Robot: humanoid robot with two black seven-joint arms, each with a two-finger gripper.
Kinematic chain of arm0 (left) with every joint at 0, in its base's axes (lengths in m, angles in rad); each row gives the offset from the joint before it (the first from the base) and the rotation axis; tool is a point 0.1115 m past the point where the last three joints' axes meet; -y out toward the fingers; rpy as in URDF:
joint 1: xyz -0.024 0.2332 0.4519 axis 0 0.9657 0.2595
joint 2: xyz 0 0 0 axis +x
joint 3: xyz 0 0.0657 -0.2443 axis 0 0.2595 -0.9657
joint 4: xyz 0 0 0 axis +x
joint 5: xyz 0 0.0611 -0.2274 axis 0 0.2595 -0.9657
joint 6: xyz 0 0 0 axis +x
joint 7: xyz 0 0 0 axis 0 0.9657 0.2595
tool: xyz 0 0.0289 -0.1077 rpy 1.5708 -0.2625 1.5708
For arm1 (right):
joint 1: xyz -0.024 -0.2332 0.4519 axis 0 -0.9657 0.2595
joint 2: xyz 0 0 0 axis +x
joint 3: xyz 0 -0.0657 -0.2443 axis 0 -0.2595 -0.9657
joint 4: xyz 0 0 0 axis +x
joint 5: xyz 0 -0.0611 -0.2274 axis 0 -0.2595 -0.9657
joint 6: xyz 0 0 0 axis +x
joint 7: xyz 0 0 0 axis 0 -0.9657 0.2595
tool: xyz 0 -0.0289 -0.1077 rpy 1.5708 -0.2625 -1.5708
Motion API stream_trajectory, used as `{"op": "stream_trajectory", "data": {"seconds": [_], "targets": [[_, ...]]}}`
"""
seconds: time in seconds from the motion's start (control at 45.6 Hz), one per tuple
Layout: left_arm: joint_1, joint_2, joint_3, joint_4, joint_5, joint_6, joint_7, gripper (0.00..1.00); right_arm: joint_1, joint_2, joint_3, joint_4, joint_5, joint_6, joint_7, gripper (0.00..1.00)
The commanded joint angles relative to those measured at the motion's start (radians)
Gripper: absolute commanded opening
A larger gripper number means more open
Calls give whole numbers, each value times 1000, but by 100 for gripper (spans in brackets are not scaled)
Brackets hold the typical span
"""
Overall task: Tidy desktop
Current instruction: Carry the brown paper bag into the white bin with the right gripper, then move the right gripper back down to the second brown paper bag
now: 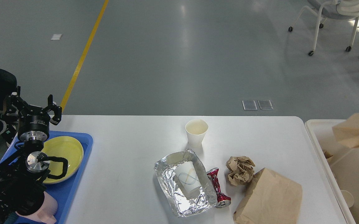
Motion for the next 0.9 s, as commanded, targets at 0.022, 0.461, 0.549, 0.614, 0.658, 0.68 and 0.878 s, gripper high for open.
{"op": "stream_trajectory", "data": {"seconds": [0.022,0.461,0.549,0.614,0.658,0.68,0.878], "targets": [[0,0,0,0,-1,0,0,97,-113,8,25,-2,-2,-93,0,60],[0,0,0,0,0,0,0,97,-162,87,14,6,12,-167,0,100],[0,0,0,0,-1,0,0,97,-119,130,10,3,21,-164,-3,100],[0,0,0,0,-1,0,0,97,-52,159,-19,11,21,-162,-3,100],[0,0,0,0,-1,0,0,97,-15,187,-38,14,21,-162,-3,100],[0,0,0,0,-1,0,0,97,4,204,-42,14,21,-162,-3,100],[0,0,0,0,-1,0,0,97,165,399,-174,20,21,-87,-4,100]]}}
